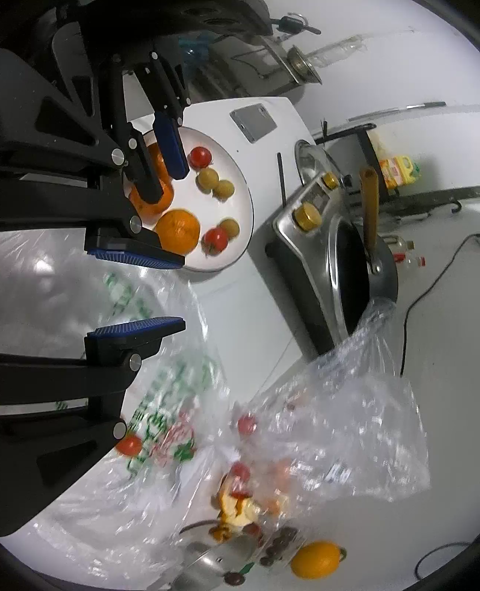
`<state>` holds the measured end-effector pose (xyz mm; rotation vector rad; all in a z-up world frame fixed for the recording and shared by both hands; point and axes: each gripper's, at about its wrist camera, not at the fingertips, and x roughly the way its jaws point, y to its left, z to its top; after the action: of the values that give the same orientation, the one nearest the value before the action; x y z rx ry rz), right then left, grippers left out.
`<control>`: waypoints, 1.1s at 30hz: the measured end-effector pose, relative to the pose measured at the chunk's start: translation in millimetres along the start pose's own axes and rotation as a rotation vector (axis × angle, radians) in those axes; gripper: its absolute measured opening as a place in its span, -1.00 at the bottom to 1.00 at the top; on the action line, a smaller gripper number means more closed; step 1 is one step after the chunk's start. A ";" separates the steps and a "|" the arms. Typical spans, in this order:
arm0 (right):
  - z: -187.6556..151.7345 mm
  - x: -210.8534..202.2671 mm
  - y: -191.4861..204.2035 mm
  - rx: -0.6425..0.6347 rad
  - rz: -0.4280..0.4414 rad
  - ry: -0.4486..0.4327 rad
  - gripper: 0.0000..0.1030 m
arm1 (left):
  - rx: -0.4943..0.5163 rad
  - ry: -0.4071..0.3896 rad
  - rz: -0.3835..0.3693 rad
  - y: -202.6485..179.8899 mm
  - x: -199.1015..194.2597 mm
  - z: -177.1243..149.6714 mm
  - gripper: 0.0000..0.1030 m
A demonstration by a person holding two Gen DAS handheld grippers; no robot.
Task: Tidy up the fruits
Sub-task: 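Move both open grippers back to the fruit on the bag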
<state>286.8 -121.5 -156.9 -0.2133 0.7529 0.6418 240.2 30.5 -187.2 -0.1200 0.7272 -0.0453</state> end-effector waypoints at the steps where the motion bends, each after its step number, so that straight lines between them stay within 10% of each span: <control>1: -2.1 -2.6 -5.2 0.008 -0.005 -0.002 -0.45 | 0.004 0.001 0.000 -2.9 0.3 0.4 -0.33; 5: -8.8 -9.8 -21.0 0.030 -0.016 -0.009 -0.45 | 0.005 0.001 -0.005 -13.1 1.2 0.7 0.23; 33: -41.8 -27.6 -96.3 0.134 -0.039 -0.025 -0.45 | 0.124 0.047 -0.025 -85.2 32.2 7.7 0.24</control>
<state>306.8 -227.2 -171.9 -0.0964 0.7626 0.5542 269.4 -55.9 -192.1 -0.0097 0.7681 -0.1167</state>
